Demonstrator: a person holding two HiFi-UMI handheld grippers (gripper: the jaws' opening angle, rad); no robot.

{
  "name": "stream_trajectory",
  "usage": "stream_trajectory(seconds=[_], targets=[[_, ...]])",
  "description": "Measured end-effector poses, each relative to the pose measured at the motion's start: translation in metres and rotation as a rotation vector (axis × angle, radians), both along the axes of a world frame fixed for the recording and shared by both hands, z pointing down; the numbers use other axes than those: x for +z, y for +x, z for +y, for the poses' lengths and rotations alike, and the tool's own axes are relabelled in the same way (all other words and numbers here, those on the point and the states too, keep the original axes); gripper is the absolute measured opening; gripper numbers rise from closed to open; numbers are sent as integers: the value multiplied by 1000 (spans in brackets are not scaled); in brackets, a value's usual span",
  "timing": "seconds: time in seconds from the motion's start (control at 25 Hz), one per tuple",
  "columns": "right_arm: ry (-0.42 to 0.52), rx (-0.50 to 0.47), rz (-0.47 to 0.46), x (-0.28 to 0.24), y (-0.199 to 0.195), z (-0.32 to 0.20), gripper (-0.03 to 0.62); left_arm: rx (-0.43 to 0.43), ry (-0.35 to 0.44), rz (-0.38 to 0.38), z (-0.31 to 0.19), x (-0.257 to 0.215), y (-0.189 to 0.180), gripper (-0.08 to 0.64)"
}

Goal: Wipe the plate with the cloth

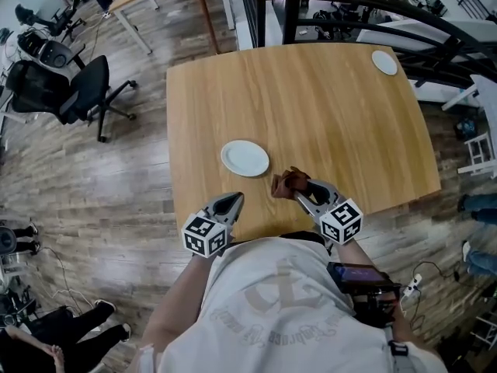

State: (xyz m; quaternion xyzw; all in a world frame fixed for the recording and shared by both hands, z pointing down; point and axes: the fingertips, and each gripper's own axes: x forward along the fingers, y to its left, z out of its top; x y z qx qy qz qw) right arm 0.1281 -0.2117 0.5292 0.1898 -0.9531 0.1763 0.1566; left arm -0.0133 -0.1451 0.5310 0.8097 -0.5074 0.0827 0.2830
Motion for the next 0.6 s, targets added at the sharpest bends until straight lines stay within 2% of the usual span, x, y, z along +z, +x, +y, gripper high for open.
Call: stream_trajectory(seconds=[0.6], targets=[[21,-37,-4,1,3,6,130,-13,0,-13,15,5,10,11]])
